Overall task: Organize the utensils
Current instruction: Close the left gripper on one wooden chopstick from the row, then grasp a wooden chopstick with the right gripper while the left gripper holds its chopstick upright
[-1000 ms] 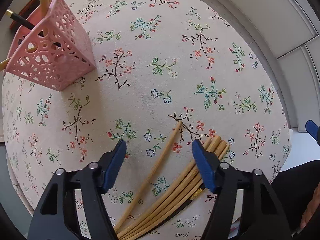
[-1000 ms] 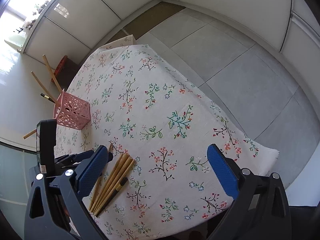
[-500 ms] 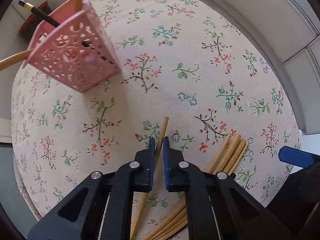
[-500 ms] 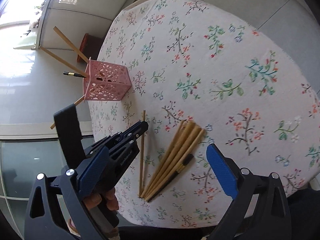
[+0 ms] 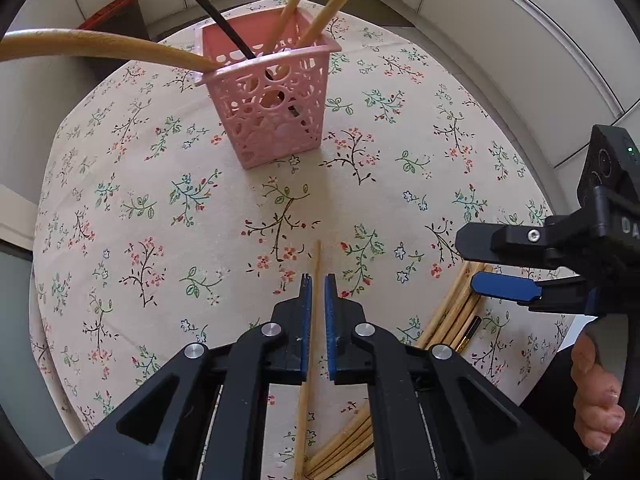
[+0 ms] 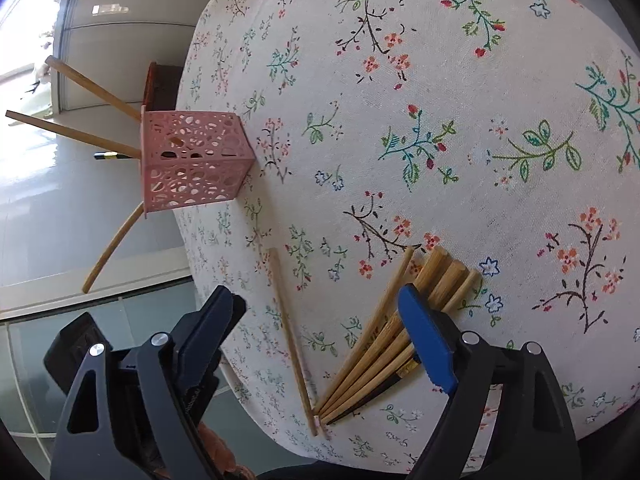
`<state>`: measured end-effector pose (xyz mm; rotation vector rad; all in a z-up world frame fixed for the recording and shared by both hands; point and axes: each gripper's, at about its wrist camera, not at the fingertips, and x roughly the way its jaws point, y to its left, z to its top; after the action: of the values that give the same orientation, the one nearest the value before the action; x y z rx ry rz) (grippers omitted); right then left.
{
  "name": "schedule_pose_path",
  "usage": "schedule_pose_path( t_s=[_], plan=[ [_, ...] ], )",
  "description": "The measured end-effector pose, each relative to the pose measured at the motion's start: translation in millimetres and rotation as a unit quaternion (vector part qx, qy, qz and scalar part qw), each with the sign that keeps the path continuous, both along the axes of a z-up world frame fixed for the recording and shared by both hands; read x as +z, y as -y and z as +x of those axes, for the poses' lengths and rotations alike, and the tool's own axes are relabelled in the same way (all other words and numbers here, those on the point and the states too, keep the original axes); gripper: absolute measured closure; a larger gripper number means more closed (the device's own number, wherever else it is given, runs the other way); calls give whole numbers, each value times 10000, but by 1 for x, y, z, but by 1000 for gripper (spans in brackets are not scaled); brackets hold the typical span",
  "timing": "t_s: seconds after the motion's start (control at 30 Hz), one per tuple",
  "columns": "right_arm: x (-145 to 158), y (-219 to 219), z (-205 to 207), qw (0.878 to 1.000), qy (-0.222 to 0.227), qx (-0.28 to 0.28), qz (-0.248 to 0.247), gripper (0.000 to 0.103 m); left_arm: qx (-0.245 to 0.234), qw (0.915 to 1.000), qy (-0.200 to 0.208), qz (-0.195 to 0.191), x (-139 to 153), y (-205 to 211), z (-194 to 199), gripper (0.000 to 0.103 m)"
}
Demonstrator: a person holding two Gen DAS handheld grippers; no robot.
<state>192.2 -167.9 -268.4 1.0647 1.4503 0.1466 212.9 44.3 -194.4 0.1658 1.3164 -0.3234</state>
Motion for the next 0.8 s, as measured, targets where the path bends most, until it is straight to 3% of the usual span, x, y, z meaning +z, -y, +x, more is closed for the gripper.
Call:
schedule_pose_path(
  t_s=[0.03,0.23,0.3,0.33,0.37,0.43,0.47,0.5,0.67,0.77,0.8],
  plan=[
    [-1,-1,1,10000,-22,10,-55,27,27,10000,17,-33,3,-1,-1,97],
    [-10,-11,15,9980,-448,37,-452,30,112,9998,110,-148,17,-8,-7,97],
    [-8,-16,22,9960,-554,80,-698,37,100,9998,56,-142,17,-13,-6,97],
    [-8,-18,25,9944,-600,82,-871,53,86,9999,4,-128,17,-18,-8,96],
    [-8,-19,27,9922,-664,85,-1052,60,96,9999,-63,-99,11,-17,-6,96],
    [-11,-21,29,9888,-729,146,-1296,91,138,9997,-213,-74,2,-21,-4,96],
    [-12,-18,29,9874,-745,126,-1394,96,144,9995,-278,-58,-2,-21,-4,96],
    [-13,-17,27,9882,-744,66,-1340,96,170,9994,-312,-26,-6,-21,-3,95],
    [-16,-14,27,9893,-736,83,-1257,96,218,9991,-359,58,-14,-15,4,74],
    [-17,-13,28,9900,-871,70,-1111,94,234,9992,-330,26,-15,-10,8,72],
    [-17,-14,28,9906,-880,39,-1043,87,207,9992,-346,17,-15,-8,9,72]
  ],
)
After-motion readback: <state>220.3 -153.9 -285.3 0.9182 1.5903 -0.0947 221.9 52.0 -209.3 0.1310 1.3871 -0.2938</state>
